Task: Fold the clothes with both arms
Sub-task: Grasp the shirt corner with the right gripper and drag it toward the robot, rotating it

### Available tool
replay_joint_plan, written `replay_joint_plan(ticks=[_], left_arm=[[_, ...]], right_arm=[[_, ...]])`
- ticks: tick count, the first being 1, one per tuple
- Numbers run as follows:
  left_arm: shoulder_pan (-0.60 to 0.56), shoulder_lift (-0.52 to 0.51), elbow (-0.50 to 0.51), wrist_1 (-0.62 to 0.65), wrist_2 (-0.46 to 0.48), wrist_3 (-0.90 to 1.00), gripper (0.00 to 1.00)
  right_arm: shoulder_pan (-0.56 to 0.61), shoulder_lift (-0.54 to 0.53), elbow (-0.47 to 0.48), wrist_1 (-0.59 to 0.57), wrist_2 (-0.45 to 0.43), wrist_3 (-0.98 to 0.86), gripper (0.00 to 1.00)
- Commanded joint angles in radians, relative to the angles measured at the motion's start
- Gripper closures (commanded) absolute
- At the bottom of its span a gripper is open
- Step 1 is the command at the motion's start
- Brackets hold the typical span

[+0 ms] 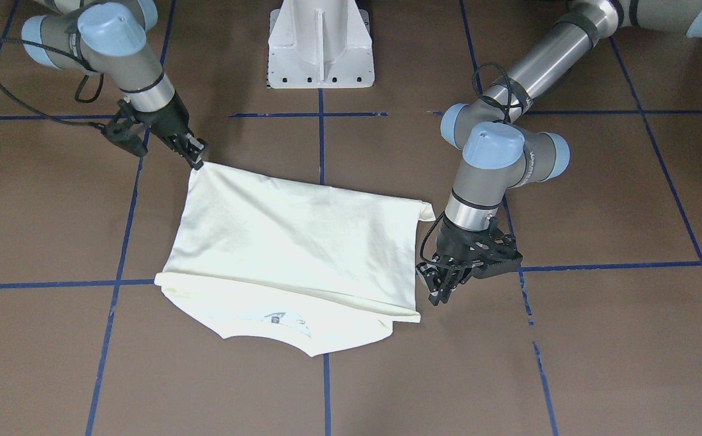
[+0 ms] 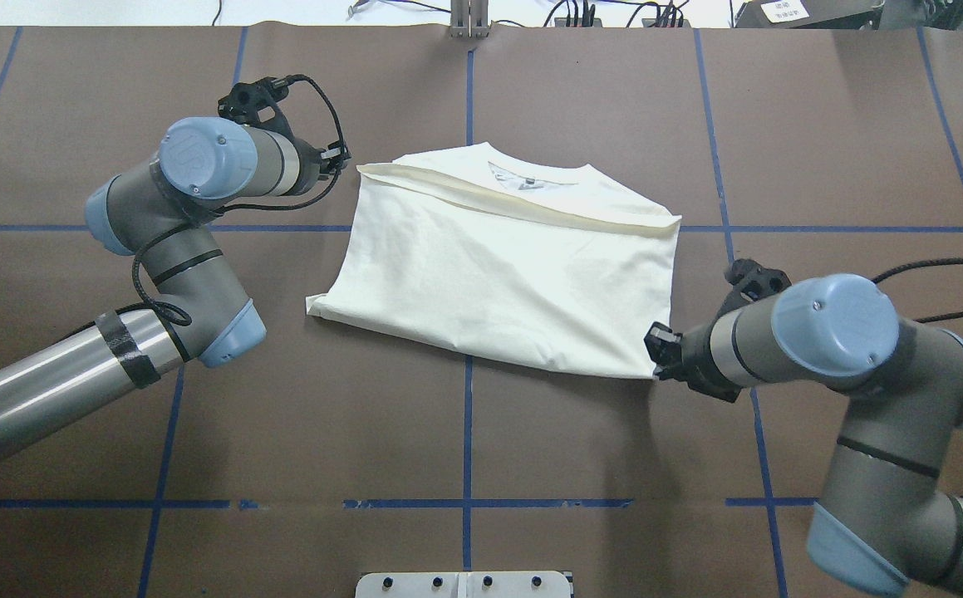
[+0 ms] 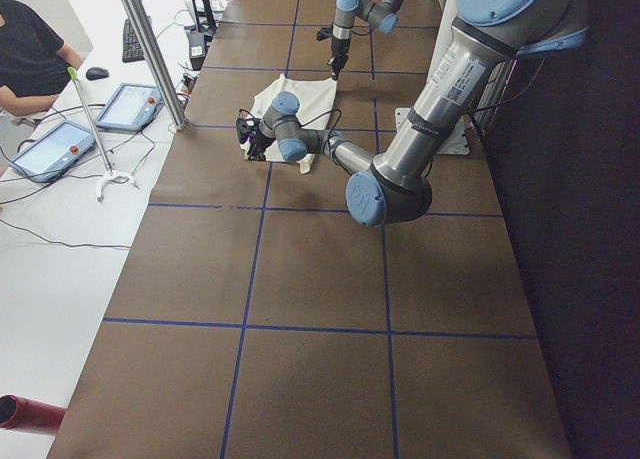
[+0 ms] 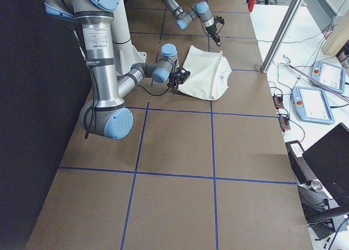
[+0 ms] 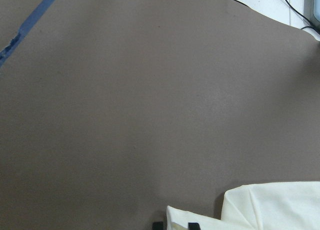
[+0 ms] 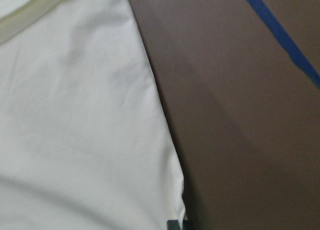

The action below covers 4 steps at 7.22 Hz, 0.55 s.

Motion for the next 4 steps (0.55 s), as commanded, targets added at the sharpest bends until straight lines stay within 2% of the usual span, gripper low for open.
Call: replay_joint_plan(ticks=[1, 2, 3, 4], left_arm=[[0.018, 0.005, -0.104, 0.007, -0.009, -0.012, 0.71], [0.032, 0.031, -0.167, 0.007, -0.053, -0.053, 0.71], [0.038, 0.054, -0.225, 0.006, -0.149, -0.113, 0.71], [0.046, 0.062, -0.261, 0.004, -0.182, -0.2, 0.71]], right_arm=[[-0.268, -0.163, 0.273, -0.005, 0.005, 0.121, 1.0], [-0.344, -0.168, 0.308, -0.005, 0.038, 0.126, 0.7], [-0.385, -0.159, 0.267, -0.005, 0.025, 0.134, 0.01], [-0.326, -0.141, 0.262, -0.005, 0.023, 0.134, 0.0]])
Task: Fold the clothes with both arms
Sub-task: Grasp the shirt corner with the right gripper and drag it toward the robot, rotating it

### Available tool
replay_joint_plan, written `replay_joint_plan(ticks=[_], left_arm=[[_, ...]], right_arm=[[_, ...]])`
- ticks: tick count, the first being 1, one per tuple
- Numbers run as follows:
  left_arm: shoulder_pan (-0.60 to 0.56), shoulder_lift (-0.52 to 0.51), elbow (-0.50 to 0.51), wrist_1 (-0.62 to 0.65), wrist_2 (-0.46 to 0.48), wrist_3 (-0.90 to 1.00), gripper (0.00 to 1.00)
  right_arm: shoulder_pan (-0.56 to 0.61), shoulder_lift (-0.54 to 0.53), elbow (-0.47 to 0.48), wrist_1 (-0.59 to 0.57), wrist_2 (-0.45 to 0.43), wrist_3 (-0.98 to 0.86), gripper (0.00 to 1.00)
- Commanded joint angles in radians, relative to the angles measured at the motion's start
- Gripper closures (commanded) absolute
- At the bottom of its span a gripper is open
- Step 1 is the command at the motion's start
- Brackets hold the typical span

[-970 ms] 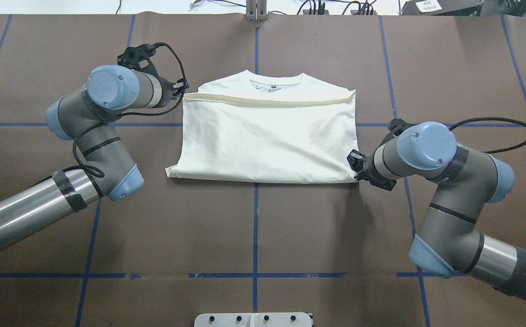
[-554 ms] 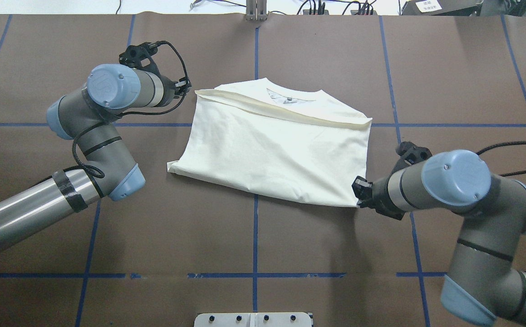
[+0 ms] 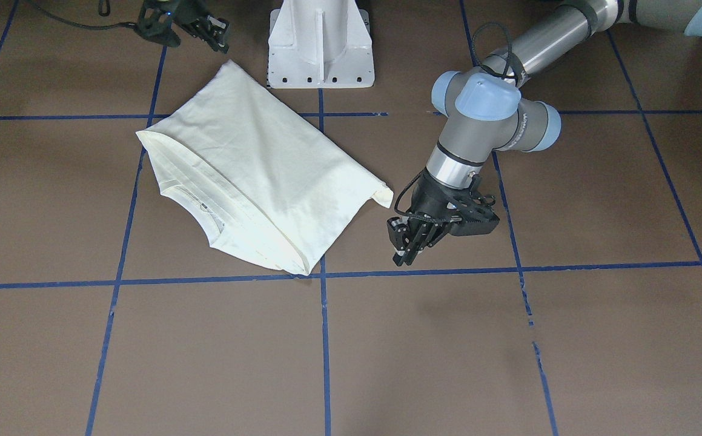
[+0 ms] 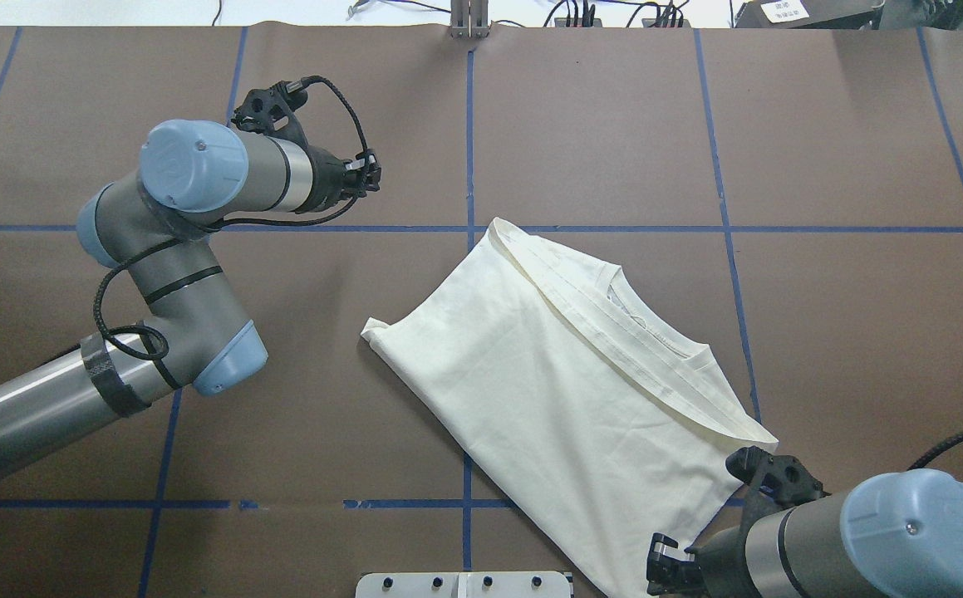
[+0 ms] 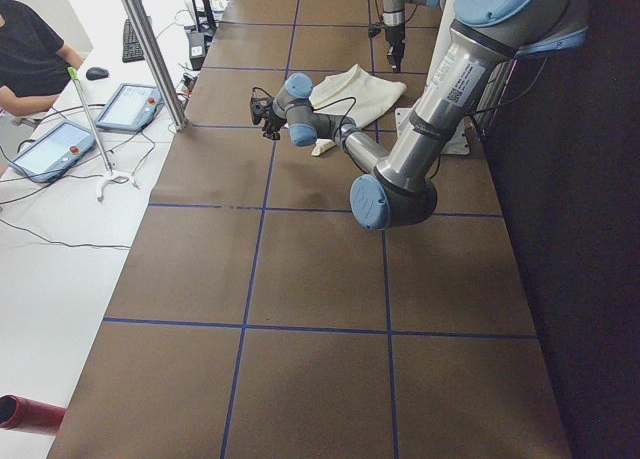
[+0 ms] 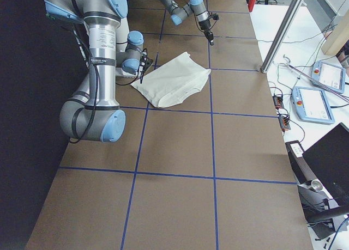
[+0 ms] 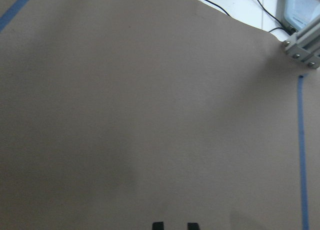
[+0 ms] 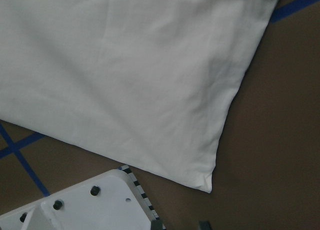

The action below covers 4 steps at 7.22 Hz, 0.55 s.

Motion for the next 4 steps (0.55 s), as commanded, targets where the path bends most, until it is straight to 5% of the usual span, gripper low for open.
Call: replay_joint_plan(ticks=[1, 2, 4], left_arm=[[0.081, 0.057, -0.135, 0.0, -0.06, -0.162, 0.68], [0.144, 0.108, -0.198, 0.003, -0.052, -0.24, 0.65], [0.298, 0.118, -0.205, 0.169, 0.133, -0.328, 0.61]], right_arm=[[0.132, 0.025, -0.003, 0.0, 0.001, 0.005, 0.0], [0.222, 0.034, -0.008, 0.0, 0.001, 0.002, 0.0], [0.363, 0.049, -0.072, 0.001, 0.0, -0.01, 0.0]])
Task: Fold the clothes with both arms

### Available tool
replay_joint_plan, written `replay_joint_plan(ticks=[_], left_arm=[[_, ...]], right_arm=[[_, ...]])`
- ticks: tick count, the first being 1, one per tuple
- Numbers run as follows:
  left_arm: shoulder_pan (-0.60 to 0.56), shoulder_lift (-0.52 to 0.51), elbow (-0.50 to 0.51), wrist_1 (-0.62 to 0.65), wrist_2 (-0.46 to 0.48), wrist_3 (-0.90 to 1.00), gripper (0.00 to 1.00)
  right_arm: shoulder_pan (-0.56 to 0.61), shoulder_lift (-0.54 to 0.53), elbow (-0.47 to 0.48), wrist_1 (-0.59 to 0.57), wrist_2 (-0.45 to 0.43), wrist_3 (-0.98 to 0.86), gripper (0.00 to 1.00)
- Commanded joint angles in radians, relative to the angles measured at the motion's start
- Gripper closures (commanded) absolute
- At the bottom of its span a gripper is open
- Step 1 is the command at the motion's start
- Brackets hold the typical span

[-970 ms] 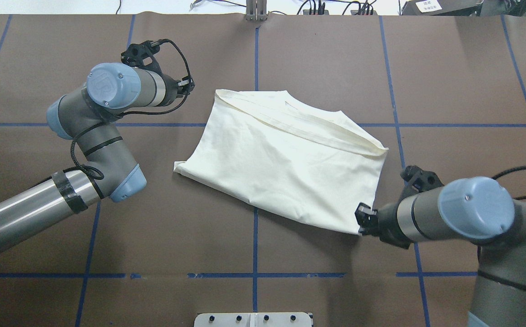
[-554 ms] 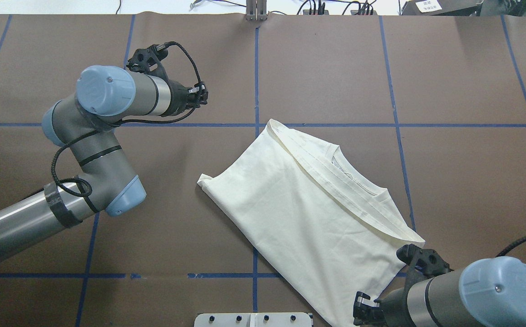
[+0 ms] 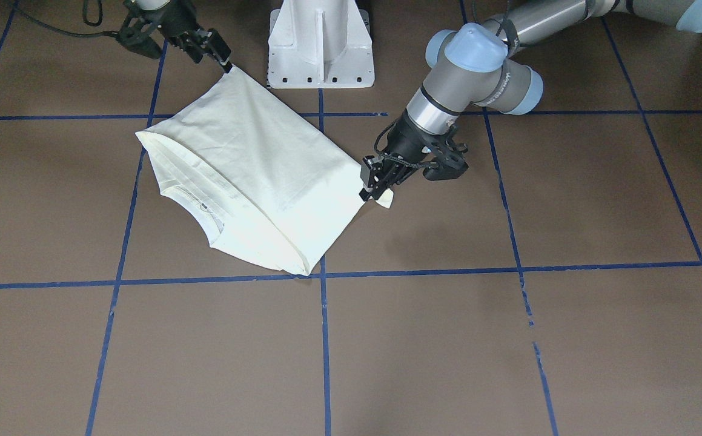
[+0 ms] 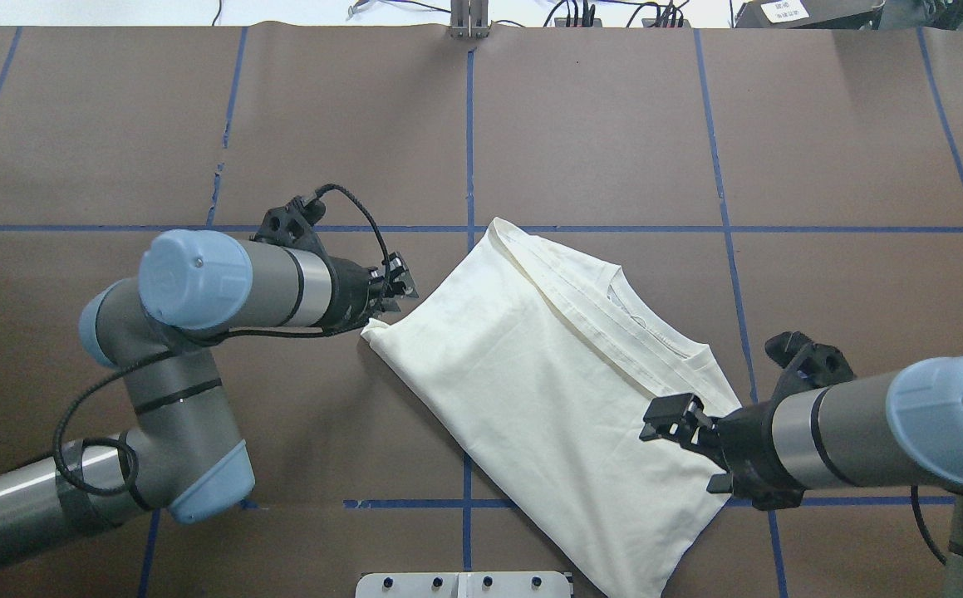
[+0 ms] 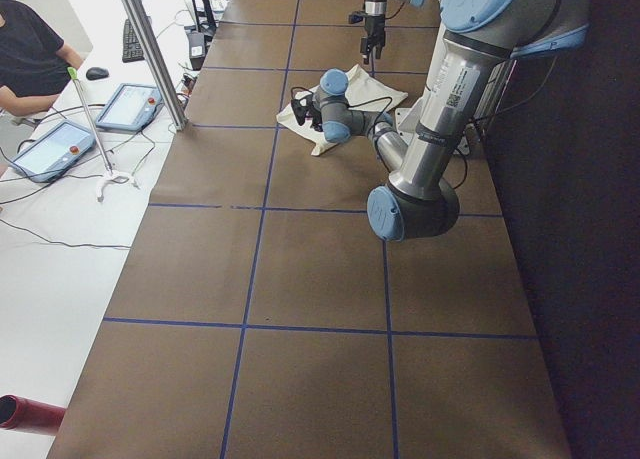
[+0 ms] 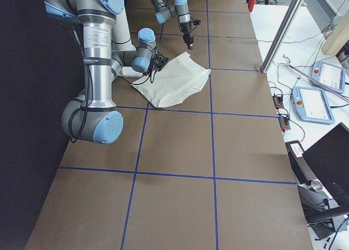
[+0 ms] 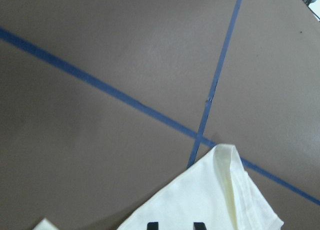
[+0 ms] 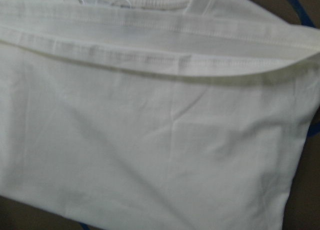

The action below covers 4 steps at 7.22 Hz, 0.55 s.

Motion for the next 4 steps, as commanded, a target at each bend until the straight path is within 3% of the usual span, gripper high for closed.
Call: replay_joint_plan(ticks=[1, 4], left_arm=[[0.103, 0.007, -0.016, 0.152, 0.131, -0.046, 0.61], [0.103, 0.014, -0.003, 0.163, 0.133, -0.04, 0.62]], right_arm=[[0.116, 0.042, -0.063, 0.001, -0.003, -0.034, 0.0], [0.118, 0.045, -0.062, 0.001, -0.001, -0.047, 0.0]])
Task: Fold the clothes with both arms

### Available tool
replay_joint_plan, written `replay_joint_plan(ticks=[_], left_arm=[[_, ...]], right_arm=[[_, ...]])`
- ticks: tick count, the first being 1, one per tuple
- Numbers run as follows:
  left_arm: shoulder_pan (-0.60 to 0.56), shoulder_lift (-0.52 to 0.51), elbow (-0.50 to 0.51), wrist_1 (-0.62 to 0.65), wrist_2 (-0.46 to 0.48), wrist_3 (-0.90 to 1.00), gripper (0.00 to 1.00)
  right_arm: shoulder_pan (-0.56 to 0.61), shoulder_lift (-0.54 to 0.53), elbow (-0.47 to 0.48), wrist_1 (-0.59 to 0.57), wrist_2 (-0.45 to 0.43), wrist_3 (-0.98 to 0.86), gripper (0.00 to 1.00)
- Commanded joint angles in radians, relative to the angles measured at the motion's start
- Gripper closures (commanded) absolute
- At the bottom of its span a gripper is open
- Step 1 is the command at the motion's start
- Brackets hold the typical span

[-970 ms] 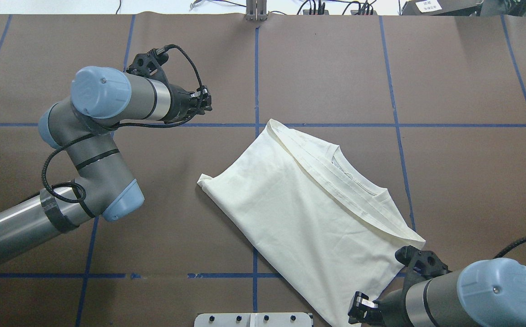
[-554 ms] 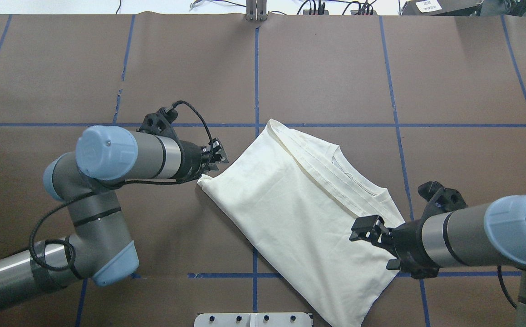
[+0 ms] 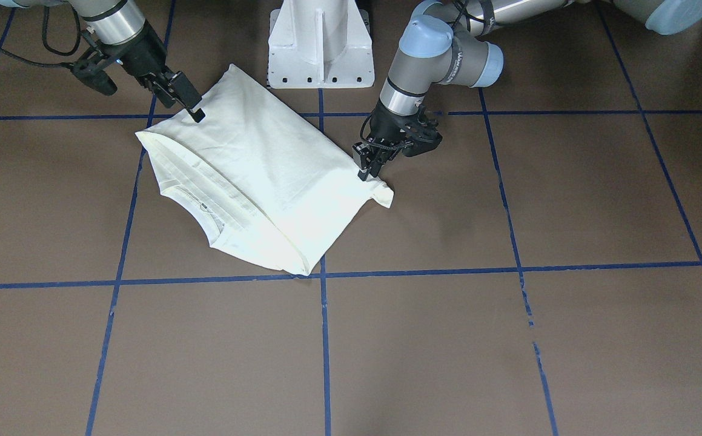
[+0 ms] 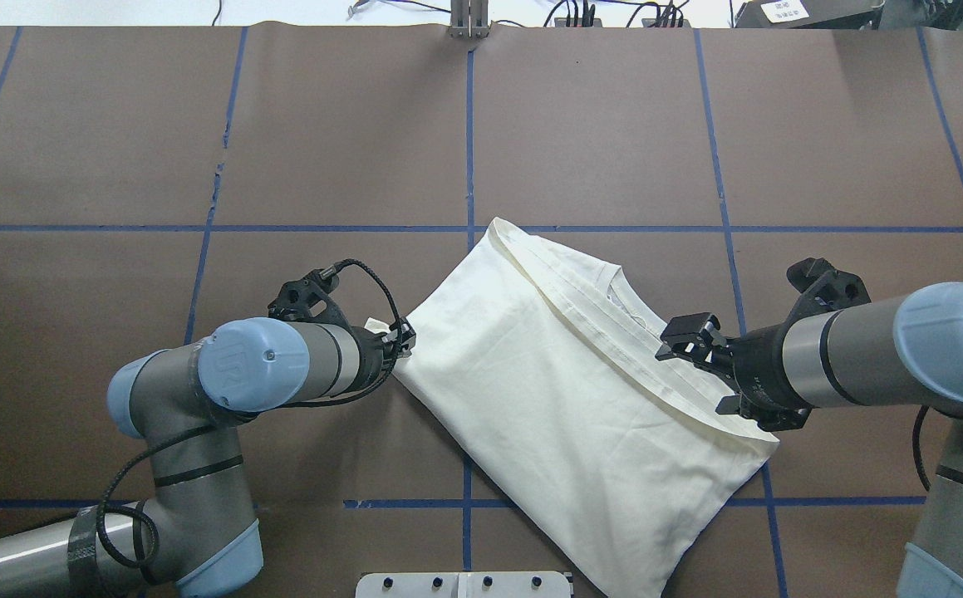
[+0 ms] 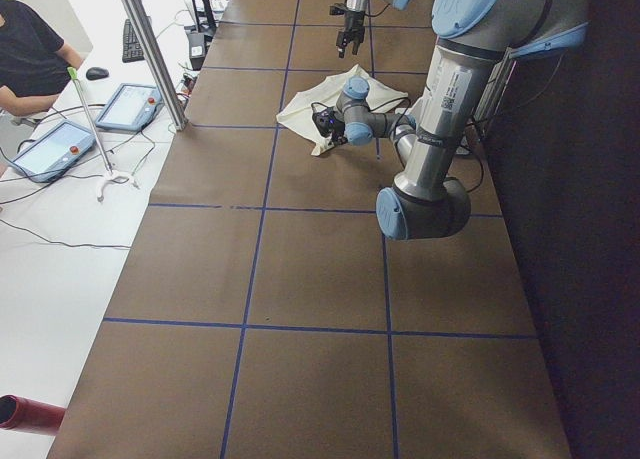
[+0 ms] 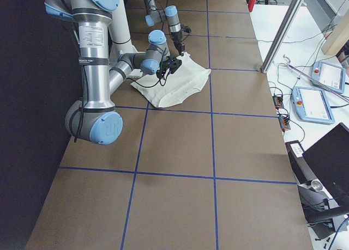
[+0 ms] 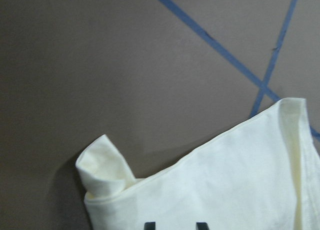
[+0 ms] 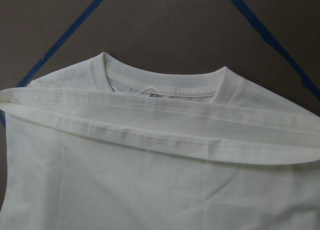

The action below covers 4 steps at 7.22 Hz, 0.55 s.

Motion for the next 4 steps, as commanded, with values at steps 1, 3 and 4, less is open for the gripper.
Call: replay_joint_plan(ticks=[1, 3, 4], left_arm=[[-0.001, -0.001, 0.005, 0.066, 0.005, 0.01, 0.62], [-0.001, -0.001, 0.007, 0.086, 0.027, 0.011, 0.62], [-0.002, -0.002, 0.01, 0.088, 0.04, 0.011, 0.62]], right_arm=[[0.0, 0.002, -0.001, 0.0, 0.0, -0.003, 0.0], [0.002, 0.001, -0.002, -0.001, 0.0, -0.003, 0.0], [0.002, -0.001, -0.002, -0.001, 0.0, -0.003, 0.0]])
